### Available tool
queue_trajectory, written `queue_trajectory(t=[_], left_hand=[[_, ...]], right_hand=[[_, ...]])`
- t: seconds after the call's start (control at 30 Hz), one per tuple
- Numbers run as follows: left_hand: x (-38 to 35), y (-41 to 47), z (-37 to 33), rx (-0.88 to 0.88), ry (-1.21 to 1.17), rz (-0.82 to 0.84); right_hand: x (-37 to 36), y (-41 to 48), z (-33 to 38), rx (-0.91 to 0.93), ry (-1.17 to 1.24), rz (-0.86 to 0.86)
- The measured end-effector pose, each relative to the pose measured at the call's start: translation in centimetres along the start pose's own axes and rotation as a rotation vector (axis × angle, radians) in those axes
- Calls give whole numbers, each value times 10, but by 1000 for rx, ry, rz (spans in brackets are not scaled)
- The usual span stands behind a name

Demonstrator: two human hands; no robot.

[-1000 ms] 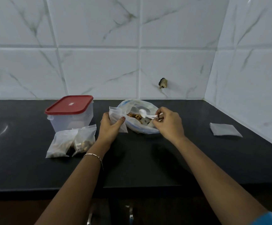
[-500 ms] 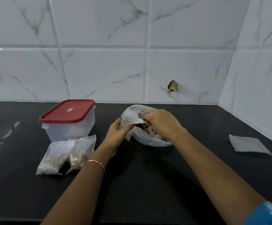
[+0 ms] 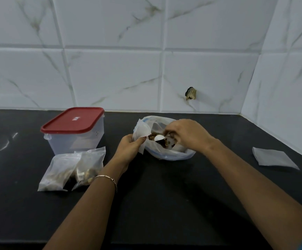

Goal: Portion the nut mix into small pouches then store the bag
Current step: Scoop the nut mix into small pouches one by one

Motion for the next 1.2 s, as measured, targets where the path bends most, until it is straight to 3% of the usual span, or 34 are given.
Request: queue_trajectory(t=[0.1,0.33,0.4,0.57,0.83,1.1,1.2], left_hand=[[1,-1,0,6,3,-17],[3,-5,-1,26,92,-62],[2,-5,-2,22,110,-72],[-1,-9,-2,33,116,-45],[-6,-17,2,155,-183,66],[-12,-20,5,185,-333,122],[-12,-19,4,180,-351,116]], right_hand=[[14,0,-9,-47,34,-48],[-12,-8,13,-20,-315,-2],[-15,-15,10,-60,-264,-45],[-2,-34,-4,-267,135,-178],[-4,-49,16,-269,13,-209],[-14,-60,6,-512,426,-311],[-5,-64,7,-502,290,-315]])
Point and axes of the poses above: each hand's wrist, its own y-axis towards the middle knuckle, its own x-axis out of the back of the hand, z = x × y, the point moved 6 cm from there along y, towards the middle knuckle, and after that the axes turned 8 degrees about x, right-handed, at the moved point
